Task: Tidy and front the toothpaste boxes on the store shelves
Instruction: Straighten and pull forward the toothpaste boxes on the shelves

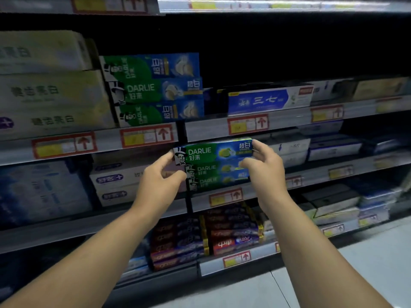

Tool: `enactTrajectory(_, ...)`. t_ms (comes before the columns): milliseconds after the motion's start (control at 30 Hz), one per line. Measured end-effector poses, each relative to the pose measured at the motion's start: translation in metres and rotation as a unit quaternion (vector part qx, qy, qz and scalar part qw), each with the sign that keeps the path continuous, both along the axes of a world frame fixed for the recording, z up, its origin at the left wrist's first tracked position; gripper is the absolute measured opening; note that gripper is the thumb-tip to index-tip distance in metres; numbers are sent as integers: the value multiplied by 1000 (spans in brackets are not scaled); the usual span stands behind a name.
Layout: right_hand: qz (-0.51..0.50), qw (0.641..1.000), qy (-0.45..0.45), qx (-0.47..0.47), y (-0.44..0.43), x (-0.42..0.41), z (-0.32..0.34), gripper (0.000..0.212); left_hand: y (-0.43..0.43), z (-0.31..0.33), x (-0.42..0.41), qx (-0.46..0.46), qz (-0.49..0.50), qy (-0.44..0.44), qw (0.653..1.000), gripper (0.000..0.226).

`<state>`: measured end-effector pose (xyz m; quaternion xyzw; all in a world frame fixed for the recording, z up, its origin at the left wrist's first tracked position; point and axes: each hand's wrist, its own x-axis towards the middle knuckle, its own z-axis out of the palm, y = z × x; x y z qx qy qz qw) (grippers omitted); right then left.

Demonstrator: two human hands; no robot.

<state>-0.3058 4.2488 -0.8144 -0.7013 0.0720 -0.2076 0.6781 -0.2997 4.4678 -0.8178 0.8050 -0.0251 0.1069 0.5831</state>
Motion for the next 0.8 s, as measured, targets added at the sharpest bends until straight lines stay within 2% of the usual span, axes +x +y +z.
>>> enactTrajectory(300, -21, 1000, -6, -11, 3, 25, 2, 75, -8, 15, 26, 45, -2, -6, 999, 76)
enactTrajectory(433, -41, 999, -7, -24, 3, 36, 1, 73, -7, 16, 38, 72, -15, -4, 997, 71)
enactTrajectory(600, -68, 995, 1, -66, 5, 43, -8, 74, -4, 13, 47, 114, -19, 23, 993, 75)
enactTrajectory(800, -60, 986, 21, -151, 12, 36, -6, 73, 3, 12, 48, 160, -28, 0, 987, 72)
